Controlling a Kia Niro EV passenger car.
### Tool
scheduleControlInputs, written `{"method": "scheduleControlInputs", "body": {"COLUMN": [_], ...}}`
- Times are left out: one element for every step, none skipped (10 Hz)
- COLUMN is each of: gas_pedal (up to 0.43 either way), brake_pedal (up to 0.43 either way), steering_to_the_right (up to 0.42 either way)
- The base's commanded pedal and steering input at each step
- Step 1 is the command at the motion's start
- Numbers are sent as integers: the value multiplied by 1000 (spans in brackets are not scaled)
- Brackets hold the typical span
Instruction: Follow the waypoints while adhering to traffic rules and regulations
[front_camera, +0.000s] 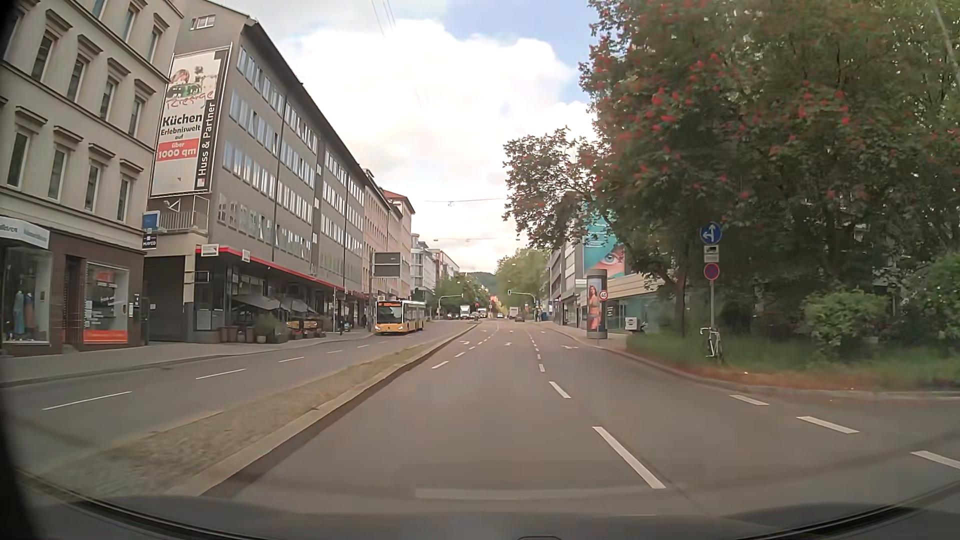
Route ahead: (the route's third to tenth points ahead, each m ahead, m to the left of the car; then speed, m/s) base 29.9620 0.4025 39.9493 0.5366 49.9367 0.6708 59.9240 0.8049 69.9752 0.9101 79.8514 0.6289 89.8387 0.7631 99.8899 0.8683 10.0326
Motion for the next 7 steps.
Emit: {"method": "scheduleControlInputs", "body": {"gas_pedal": [47, 47, 47, 47, 47, 47, 59], "brake_pedal": [0, 0, 0, 0, 0, 0, 0], "steering_to_the_right": [3, 3, 3, 3, 4, 4, 5]}}
